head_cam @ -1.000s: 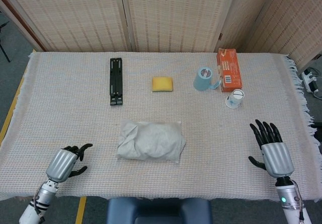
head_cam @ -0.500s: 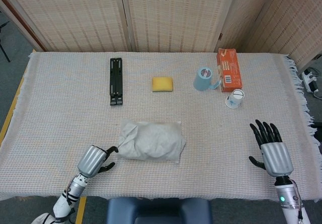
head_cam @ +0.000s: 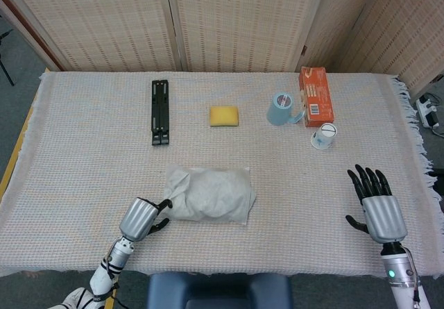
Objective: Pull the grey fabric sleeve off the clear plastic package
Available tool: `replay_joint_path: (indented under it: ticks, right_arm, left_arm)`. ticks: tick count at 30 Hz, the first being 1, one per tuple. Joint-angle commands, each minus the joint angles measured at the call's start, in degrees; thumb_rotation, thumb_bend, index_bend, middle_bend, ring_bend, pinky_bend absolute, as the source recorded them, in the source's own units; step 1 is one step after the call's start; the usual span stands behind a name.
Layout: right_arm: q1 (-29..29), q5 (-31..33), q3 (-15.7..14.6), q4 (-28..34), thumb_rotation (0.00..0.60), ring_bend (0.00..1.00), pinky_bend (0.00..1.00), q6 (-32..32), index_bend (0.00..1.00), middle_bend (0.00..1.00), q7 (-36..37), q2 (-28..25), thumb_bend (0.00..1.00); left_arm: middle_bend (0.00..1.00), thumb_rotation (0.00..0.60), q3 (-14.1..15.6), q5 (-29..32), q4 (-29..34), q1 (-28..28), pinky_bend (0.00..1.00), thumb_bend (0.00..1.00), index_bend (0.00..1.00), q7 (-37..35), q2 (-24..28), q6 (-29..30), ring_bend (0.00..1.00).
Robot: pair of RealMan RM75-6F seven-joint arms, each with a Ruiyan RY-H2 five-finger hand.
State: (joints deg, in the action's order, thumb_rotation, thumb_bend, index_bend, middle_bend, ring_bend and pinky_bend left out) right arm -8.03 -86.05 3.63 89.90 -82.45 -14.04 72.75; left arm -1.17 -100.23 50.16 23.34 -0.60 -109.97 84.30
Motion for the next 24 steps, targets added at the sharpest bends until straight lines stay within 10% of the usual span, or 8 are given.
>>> replay_joint_path:
  ticks: [1, 24]
  right_arm:
    - [0.0, 0.1, 0.0, 0.0, 0.600, 0.00, 0.00, 0.1, 0.00, 0.00, 0.0, 0.0, 0.08]
    - [-4.9, 0.0, -0.6, -5.5, 0.600, 0.00, 0.00, 8.7, 0.11, 0.00, 3.5, 3.3, 0.18]
  left_arm:
    - [1.00, 0.600, 0.0, 0.4, -2.0, 0.5, 1.00, 0.23, 0.52, -0.7, -1.5, 0.4, 1.00]
    - [1.00, 0.600, 2.8, -0.8, -13.8, 3.1, 1.00, 0.59, 0.75, -6.6, -7.8, 4.1, 1.00]
